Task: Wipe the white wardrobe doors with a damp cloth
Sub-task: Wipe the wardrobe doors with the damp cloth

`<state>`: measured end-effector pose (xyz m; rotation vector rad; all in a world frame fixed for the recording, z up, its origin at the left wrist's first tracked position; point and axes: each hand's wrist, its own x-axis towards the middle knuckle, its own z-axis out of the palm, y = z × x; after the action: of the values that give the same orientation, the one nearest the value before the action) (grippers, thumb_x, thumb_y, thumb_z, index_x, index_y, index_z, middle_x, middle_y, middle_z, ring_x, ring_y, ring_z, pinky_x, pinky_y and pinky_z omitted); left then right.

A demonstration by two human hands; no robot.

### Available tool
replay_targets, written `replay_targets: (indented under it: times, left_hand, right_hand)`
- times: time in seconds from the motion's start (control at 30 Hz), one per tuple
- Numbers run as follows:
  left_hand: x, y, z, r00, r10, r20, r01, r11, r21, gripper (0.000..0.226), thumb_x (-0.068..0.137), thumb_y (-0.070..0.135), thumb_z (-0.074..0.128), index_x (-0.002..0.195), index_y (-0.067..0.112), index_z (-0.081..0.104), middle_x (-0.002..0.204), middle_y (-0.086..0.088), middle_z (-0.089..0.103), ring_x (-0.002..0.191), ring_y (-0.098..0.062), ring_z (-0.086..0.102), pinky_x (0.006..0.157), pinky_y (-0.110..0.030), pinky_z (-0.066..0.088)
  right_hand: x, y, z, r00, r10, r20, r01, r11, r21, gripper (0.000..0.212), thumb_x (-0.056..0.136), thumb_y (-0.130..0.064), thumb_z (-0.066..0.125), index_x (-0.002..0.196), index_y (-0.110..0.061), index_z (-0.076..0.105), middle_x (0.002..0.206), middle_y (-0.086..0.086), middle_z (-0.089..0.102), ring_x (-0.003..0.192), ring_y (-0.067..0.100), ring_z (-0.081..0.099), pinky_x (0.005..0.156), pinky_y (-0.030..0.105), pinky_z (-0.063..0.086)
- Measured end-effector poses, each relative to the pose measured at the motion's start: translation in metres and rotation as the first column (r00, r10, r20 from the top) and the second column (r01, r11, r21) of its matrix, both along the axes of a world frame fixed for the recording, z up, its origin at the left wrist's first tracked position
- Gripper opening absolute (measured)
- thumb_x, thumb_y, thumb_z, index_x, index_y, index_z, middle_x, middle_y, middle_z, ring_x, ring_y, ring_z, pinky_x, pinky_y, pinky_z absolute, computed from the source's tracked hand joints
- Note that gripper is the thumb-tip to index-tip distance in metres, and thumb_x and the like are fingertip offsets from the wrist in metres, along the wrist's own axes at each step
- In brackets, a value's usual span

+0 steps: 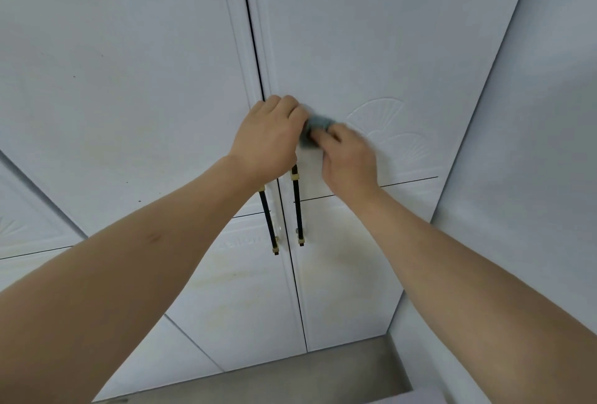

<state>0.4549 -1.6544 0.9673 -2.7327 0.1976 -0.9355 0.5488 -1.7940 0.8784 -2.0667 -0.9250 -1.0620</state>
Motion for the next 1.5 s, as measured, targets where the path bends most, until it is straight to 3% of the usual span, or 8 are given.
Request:
replay_targets:
  times: [0.1, 0.27, 0.5, 0.7, 1.0, 1.2, 1.33, 1.5]
  left_hand:
    - [-0.002, 0.006, -0.015, 0.999, -0.041, -0.036, 0.042, 0.999, 0.020, 0.060, 0.066, 0.009, 0.029, 0.113, 0.002, 0.065, 0.104, -0.013, 0.065, 0.087, -0.036, 0.057, 0.073, -0.043, 0.047]
    - [-0.002, 0.017, -0.053, 0.991, -0.056, -0.122, 0.067, 0.993, 0.093, 0.039, 0.060, -0.002, 0.058, 0.097, 0.006, 0.068, 0.093, -0.008, 0.064, 0.084, -0.032, 0.056, 0.074, -0.038, 0.042]
    - [0.005, 0.025, -0.053, 0.978, -0.066, -0.199, 0.101, 0.980, 0.173, 0.027, 0.068, 0.005, 0.059, 0.091, 0.012, 0.071, 0.086, -0.005, 0.064, 0.091, -0.032, 0.056, 0.081, -0.038, 0.040]
    - [-0.001, 0.015, -0.052, 0.962, -0.017, -0.274, 0.062, 0.985, 0.159, 0.005, 0.075, 0.014, 0.055, 0.080, 0.016, 0.054, 0.085, -0.004, 0.057, 0.091, -0.027, 0.053, 0.082, -0.034, 0.035]
    - [0.017, -0.015, -0.074, 0.982, -0.132, -0.134, 0.142, 0.987, 0.071, 0.017, 0.073, 0.016, 0.058, 0.070, 0.014, 0.041, 0.077, -0.003, 0.038, 0.076, -0.023, 0.033, 0.069, -0.035, 0.027]
    - [0.045, -0.033, -0.091, 0.988, -0.129, -0.085, 0.137, 0.986, 0.094, 0.015, 0.059, 0.003, 0.061, 0.060, 0.011, 0.048, 0.060, -0.005, 0.046, 0.061, -0.024, 0.035, 0.063, -0.032, 0.027]
    - [0.048, -0.043, -0.091, 0.993, -0.094, -0.071, 0.101, 0.989, 0.109, 0.015, 0.060, 0.003, 0.058, 0.058, 0.009, 0.045, 0.058, -0.005, 0.041, 0.056, -0.026, 0.038, 0.056, -0.031, 0.028]
    - [0.049, -0.067, -0.102, 0.956, 0.093, -0.277, -0.089, 0.996, 0.029, 0.009, 0.082, 0.009, 0.054, 0.090, 0.011, 0.058, 0.090, -0.004, 0.056, 0.075, -0.028, 0.052, 0.056, -0.031, 0.029]
  right_hand:
    - [-0.007, -0.001, -0.048, 0.995, -0.023, -0.094, 0.015, 0.996, -0.089, 0.042, 0.082, -0.004, 0.056, 0.118, -0.020, 0.070, 0.104, 0.005, 0.063, 0.090, 0.033, 0.060, 0.065, 0.043, 0.056]
    - [-0.020, -0.016, -0.111, 0.952, -0.014, -0.306, -0.055, 0.975, -0.216, 0.043, 0.074, 0.006, 0.061, 0.108, -0.019, 0.072, 0.100, 0.005, 0.063, 0.088, 0.032, 0.062, 0.066, 0.044, 0.057]
    - [-0.031, -0.012, -0.050, 0.912, -0.039, -0.408, 0.212, 0.896, 0.389, 0.043, 0.087, -0.003, 0.049, 0.124, -0.020, 0.064, 0.115, -0.002, 0.056, 0.097, 0.012, 0.058, 0.084, 0.023, 0.047]
    - [-0.046, 0.040, -0.073, 0.836, 0.095, -0.540, 0.071, 0.958, 0.279, 0.040, 0.074, 0.006, 0.060, 0.104, -0.018, 0.069, 0.095, -0.002, 0.065, 0.086, 0.008, 0.053, 0.075, 0.018, 0.040]
    - [-0.012, -0.004, -0.122, 0.850, -0.008, -0.526, 0.194, 0.934, 0.300, 0.037, 0.074, 0.003, 0.055, 0.102, -0.018, 0.068, 0.094, -0.002, 0.058, 0.084, 0.019, 0.057, 0.072, 0.042, 0.054]
    - [0.046, -0.080, -0.127, 0.773, -0.059, -0.632, 0.358, 0.863, 0.357, 0.032, 0.081, -0.009, 0.049, 0.102, -0.031, 0.060, 0.102, -0.005, 0.056, 0.084, 0.024, 0.063, 0.073, 0.047, 0.058]
    - [0.074, -0.109, -0.131, 0.727, -0.163, -0.667, 0.523, 0.762, 0.383, 0.037, 0.084, 0.006, 0.047, 0.113, -0.012, 0.061, 0.114, 0.010, 0.055, 0.095, 0.020, 0.053, 0.088, 0.030, 0.046]
    - [0.054, -0.072, -0.147, 0.681, -0.115, -0.723, 0.591, 0.669, 0.451, 0.038, 0.085, 0.007, 0.050, 0.117, -0.012, 0.061, 0.115, 0.007, 0.053, 0.092, 0.017, 0.052, 0.077, 0.016, 0.033]
